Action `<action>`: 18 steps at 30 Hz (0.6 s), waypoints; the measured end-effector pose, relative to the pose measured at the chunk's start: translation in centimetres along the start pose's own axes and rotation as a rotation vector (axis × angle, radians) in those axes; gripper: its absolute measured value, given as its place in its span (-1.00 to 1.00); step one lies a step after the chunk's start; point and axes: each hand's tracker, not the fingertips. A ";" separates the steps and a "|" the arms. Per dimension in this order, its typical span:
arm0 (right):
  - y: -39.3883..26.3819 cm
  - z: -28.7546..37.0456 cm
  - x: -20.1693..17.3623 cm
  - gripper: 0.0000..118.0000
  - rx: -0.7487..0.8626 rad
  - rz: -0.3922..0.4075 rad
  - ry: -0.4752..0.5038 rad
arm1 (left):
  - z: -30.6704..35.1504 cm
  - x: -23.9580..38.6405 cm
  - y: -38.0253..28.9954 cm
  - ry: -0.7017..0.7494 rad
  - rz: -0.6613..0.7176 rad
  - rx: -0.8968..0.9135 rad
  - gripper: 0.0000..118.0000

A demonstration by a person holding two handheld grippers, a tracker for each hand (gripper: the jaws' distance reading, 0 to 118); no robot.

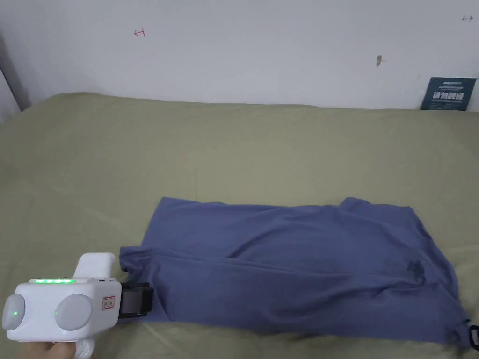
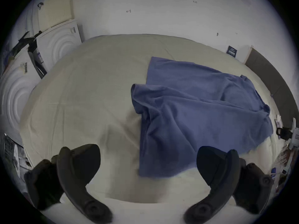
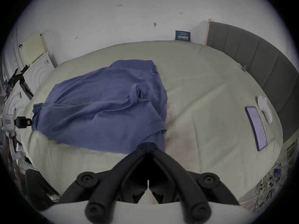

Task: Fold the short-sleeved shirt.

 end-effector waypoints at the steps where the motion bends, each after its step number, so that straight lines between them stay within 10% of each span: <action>1: 0.0 -0.3 0.1 -1.00 0.000 -0.001 -0.001 | -0.5 0.1 0.4 -0.021 0.004 -0.038 1.00; 6: 0.4 -1.4 -0.1 -1.00 -0.022 -0.012 0.017 | -2.6 1.5 0.6 -0.001 -0.029 -0.118 0.89; 10: 0.7 -1.9 -0.2 -0.91 -0.010 -0.012 0.024 | -1.7 1.5 0.4 -0.006 -0.060 -0.058 -0.81; 11: 0.8 -2.1 -0.2 -0.48 -0.009 -0.014 0.026 | -1.6 1.6 0.7 -0.055 -0.036 -0.059 -0.83; 13: 1.1 -2.9 -0.4 1.00 -0.034 -0.013 0.040 | -1.2 1.5 1.0 -0.032 -0.031 -0.078 -0.84; 18: 1.5 -5.1 -0.8 0.74 -0.059 0.007 0.020 | -1.4 2.2 1.1 -0.026 -0.051 -0.079 -0.84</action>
